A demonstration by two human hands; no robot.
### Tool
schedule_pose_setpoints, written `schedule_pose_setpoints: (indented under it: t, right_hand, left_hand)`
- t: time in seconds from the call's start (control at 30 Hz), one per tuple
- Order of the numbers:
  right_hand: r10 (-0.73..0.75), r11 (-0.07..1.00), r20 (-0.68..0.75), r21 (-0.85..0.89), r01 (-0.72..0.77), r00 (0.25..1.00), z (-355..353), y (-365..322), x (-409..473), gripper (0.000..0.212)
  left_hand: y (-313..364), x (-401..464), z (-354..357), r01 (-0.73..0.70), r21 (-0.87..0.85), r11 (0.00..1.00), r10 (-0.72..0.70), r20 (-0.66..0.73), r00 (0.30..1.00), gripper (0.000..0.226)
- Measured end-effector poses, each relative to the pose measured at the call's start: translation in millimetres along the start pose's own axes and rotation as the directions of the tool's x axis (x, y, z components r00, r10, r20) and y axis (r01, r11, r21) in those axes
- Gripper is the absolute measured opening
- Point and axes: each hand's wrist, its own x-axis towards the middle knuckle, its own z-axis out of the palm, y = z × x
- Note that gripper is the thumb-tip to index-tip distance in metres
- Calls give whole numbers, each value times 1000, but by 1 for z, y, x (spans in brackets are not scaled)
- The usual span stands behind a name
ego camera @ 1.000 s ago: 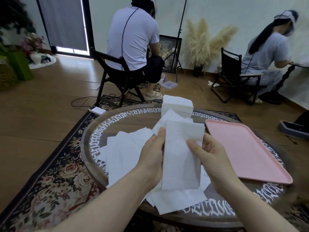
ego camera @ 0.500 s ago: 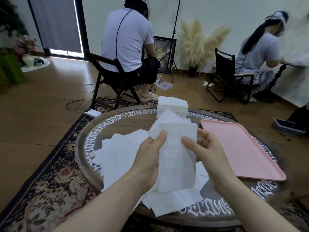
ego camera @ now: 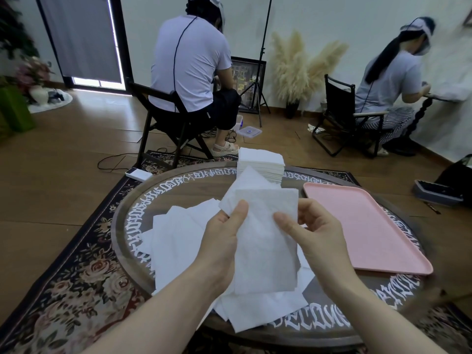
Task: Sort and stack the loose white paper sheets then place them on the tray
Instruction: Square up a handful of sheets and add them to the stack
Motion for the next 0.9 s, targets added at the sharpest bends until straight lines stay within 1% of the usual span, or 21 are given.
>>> schedule_pose_setpoints:
  t: [0.1,0.2,0.27,0.3,0.37,0.4,0.47,0.53,0.63,0.7,0.8,0.9]
  right_hand:
    - [42,999,8,21,-42,999,-1,4,1,6]
    - [70,990,-50,126,-63,996,-3,5,5,8]
    - [82,968,-103,243,-54,991,-11,1,11,17]
    - [79,957,-113,289,-43,990,-17,-2,15,26]
    - [69,943,-64,329,-45,996,-27,-6,20,38]
    - [71,941,-4,331,-66,997,-29,-7,20,39]
    - [89,944,124,306,-124,988,-27,-5,16,29]
    - [123,958,175,237,-163,977,-19,0,10,22]
    - [156,974,159,136,-179,975,-11,6,8,16]
    - [164,975,141,126,-182,976,-9,7,8,13]
    - [167,977,113,111,-179,979,-4,8,6,13]
    - [159,980,91,104,-168,983,-1,9,5,14]
  left_hand:
    - [1,0,0,19,4,1000,-19,20,1000,36]
    - [5,1,0,35,-24,999,-34,27,999,39]
    - [10,4,-4,26,14,1000,-27,24,999,38]
    - [13,5,-5,19,56,998,-21,30,999,38]
    - [17,6,-9,2,160,987,-10,51,999,35]
    - [18,6,-10,-7,216,976,-6,59,998,34]
    - [18,5,-10,-7,289,957,-11,61,998,34]
    - [15,4,-9,15,299,954,-36,65,997,37]
    - [13,2,-6,44,235,971,-69,103,992,37]
    - [11,1,-5,61,175,983,-81,105,991,37]
    - [10,1,-4,80,122,989,-90,81,993,39]
    - [10,0,-1,105,62,993,-110,86,990,44]
